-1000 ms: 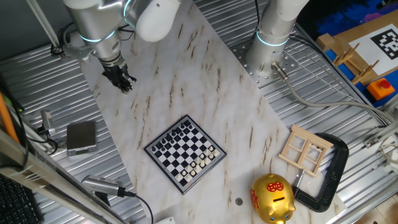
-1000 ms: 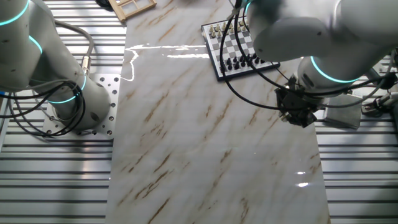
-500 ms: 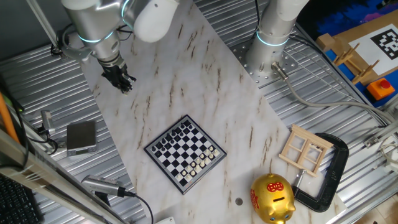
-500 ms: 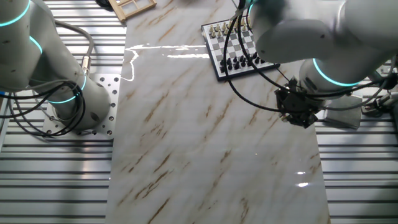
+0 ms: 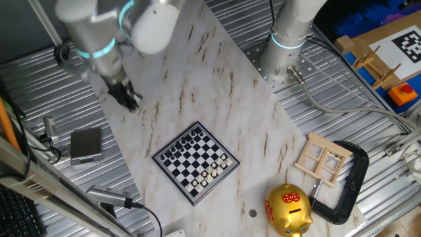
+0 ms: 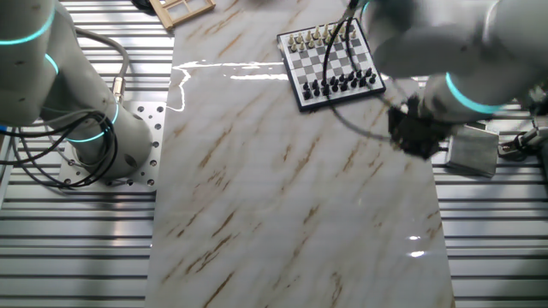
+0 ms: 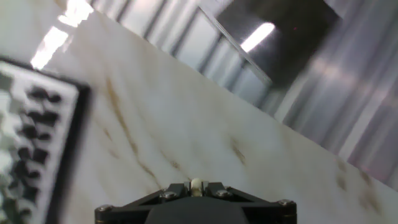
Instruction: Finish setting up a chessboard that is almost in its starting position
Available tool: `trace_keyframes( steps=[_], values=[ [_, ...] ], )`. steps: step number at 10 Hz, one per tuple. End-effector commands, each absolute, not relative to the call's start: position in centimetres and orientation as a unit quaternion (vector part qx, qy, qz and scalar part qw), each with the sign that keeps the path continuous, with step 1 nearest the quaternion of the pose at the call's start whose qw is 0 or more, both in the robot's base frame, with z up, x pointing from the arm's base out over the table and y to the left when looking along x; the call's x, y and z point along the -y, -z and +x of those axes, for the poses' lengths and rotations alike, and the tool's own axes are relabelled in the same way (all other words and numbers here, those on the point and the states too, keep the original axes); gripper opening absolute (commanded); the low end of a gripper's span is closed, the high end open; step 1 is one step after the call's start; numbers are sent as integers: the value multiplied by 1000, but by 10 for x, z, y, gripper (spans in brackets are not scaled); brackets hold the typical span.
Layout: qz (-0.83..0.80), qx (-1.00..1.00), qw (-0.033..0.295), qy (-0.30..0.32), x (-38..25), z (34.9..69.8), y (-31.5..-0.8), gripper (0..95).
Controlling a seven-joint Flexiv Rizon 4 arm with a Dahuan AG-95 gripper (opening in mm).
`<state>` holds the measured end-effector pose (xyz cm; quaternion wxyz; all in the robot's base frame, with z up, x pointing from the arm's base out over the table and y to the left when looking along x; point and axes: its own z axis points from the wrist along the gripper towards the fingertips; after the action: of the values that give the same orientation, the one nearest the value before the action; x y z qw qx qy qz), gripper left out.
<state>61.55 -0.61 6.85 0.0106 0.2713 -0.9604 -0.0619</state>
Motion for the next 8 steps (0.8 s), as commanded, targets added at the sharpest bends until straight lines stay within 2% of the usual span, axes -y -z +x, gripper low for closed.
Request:
trace_keyframes(
  steps=[1,4,8],
  values=[
    [254,966,8,48,-25,620,-66,0],
    [243,969,13,37,-71,629,-74,0],
    [234,972,22,23,-79,627,-78,0]
  ],
)
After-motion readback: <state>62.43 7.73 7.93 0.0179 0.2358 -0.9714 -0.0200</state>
